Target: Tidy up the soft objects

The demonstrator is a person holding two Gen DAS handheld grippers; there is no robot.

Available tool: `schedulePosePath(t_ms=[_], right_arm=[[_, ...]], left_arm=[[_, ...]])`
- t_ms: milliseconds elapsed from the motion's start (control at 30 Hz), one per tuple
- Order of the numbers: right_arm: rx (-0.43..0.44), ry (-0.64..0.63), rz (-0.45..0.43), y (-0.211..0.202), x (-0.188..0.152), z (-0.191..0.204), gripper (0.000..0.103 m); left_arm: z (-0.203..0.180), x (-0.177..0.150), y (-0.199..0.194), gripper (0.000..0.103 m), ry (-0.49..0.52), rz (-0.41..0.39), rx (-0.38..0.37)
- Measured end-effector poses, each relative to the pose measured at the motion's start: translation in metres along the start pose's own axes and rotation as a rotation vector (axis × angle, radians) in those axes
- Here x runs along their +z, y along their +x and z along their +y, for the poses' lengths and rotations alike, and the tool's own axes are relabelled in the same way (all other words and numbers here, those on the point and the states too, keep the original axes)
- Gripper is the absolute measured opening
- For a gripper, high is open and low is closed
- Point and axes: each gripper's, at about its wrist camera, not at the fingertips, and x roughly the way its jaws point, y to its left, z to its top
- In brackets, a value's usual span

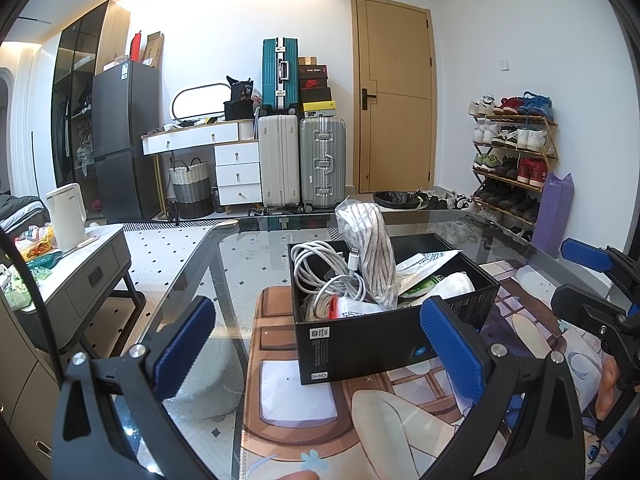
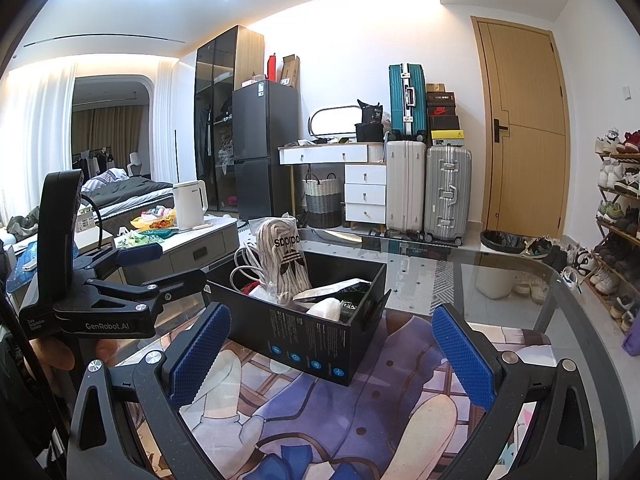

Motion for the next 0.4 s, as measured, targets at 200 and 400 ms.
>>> schedulePosePath(t_ms=[200,400], right_arm=[[-0.009,0.004,0.004,0.0013,0.0010,0.0001,0.102],[-0.013,0.013,0.018,0.0033,0.0014,-0.0011,0.102]], left_arm=[[-0.0010,0.0017,0.0003,0.103,0.003,0.002,-0.001],[-0.0040,0.0046,0.0016,0.103,0.001,0.005,0.001]])
